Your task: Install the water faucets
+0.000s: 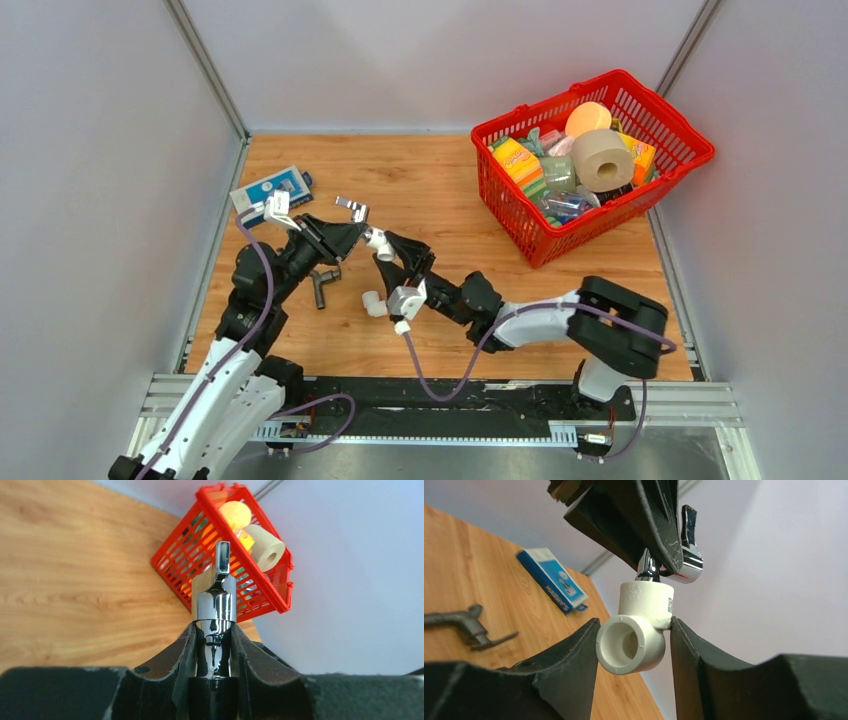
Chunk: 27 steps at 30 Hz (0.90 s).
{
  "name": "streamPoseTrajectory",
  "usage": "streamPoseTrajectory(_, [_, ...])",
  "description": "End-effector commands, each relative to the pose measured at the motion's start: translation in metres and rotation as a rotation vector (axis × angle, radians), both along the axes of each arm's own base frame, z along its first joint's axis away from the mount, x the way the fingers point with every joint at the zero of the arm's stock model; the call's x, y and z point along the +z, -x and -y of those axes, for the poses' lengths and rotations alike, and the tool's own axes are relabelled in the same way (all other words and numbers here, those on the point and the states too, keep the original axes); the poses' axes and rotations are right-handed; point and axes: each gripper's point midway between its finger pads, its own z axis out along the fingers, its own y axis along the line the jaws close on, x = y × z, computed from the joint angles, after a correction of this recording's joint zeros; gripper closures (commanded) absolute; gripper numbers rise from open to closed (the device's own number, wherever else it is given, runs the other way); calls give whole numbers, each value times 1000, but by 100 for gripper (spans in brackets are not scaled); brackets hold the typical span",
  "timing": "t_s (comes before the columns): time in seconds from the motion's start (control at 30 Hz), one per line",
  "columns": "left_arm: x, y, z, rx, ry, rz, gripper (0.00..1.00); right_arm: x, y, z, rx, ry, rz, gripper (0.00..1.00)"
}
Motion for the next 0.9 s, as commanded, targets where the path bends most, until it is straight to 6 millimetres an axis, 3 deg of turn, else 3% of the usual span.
streamPoseTrajectory(0.0, [63,19,6,-80,-108,358,100,45,31,-12,296,-91,-236,100])
streamPoseTrajectory(0.2, [70,31,6,-119,-311,579,100,54,47,-17,498,-65,-457,100])
streamPoseTrajectory(0.53, [81,87,28,-380,-313,786,100,64,66,3,871,-48,-698,100])
streamPoseTrajectory(0.8, [87,100,33,-451,-323,834,100,63,42,-5,812,-54,-814,99])
streamPoseTrajectory(0.87, [86,100,33,-452,-321,838,100,62,28,-2,746,-80,-821,88])
